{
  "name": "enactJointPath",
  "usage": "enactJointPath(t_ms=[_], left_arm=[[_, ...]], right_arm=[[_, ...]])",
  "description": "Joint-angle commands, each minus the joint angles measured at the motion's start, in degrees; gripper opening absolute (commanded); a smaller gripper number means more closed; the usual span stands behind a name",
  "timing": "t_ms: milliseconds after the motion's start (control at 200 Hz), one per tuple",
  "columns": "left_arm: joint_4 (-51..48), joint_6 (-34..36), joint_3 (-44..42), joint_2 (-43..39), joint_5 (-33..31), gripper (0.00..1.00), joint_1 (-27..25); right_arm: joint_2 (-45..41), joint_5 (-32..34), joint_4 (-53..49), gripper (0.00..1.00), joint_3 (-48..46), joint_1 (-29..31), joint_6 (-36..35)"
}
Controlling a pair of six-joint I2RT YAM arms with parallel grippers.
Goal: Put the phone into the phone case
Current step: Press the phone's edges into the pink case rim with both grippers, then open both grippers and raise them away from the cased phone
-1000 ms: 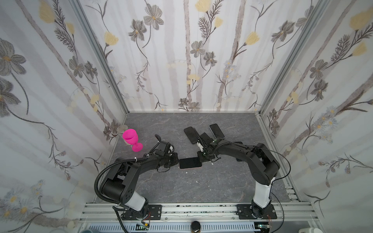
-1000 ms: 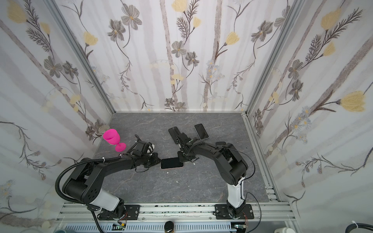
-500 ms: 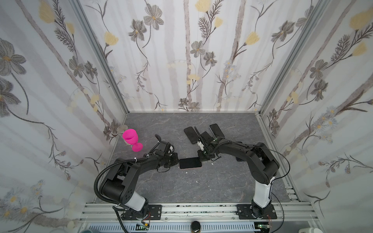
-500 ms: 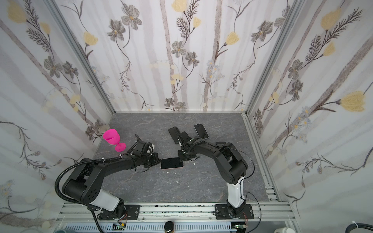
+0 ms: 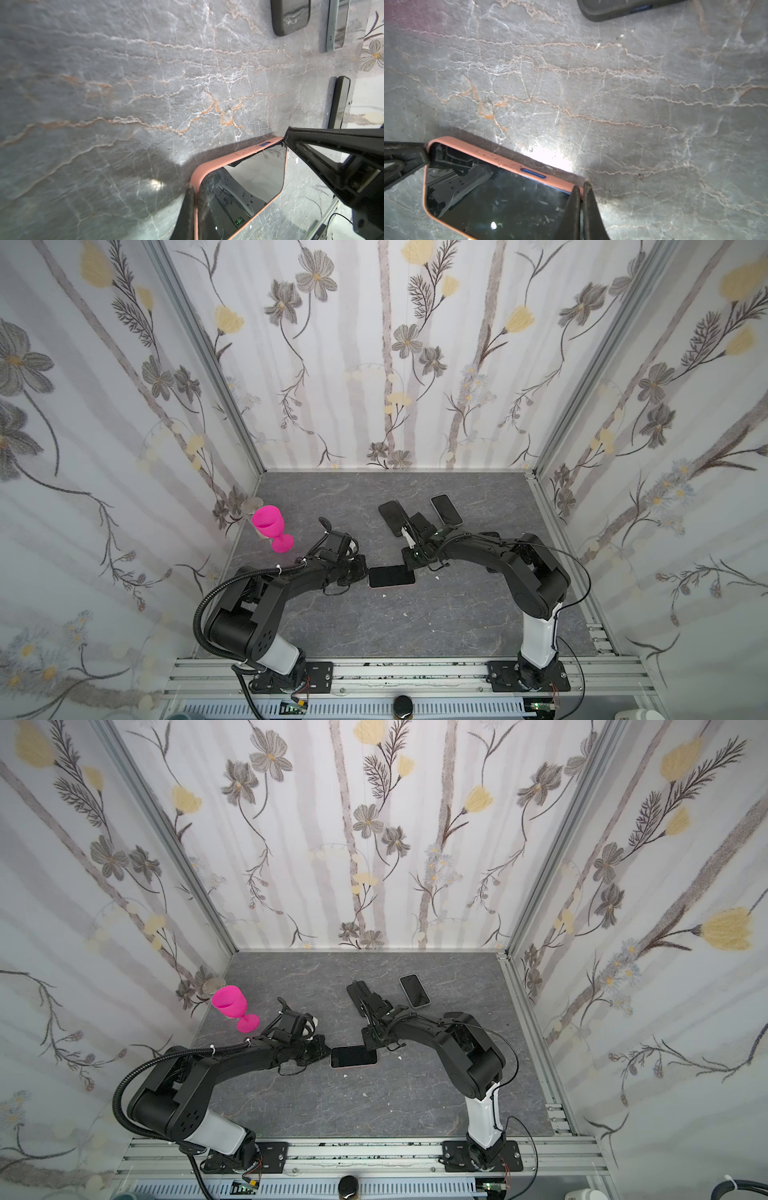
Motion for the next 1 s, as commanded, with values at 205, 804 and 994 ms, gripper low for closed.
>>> enactJointPath(t_ms=[205,804,994], left_arm=[[-4.8,0.5,1.4,-1.1,-1.7,0.02,0.0],[-8.2,11.9,7.1,-24.1,-13.2,0.2,0.3],[-5.6,20.2,4.9,-37.4,-16.4,0.4,0.3]], right_arm=[[-1.0,1.9,-12.1,0.12,1.9,1.2,-1.1],[-32.3,8.2,10.6,0.32,0.4,7.4,-20.6],[-40.2,4.6,21.2,0.52,-6.2,7.6,-30.1]])
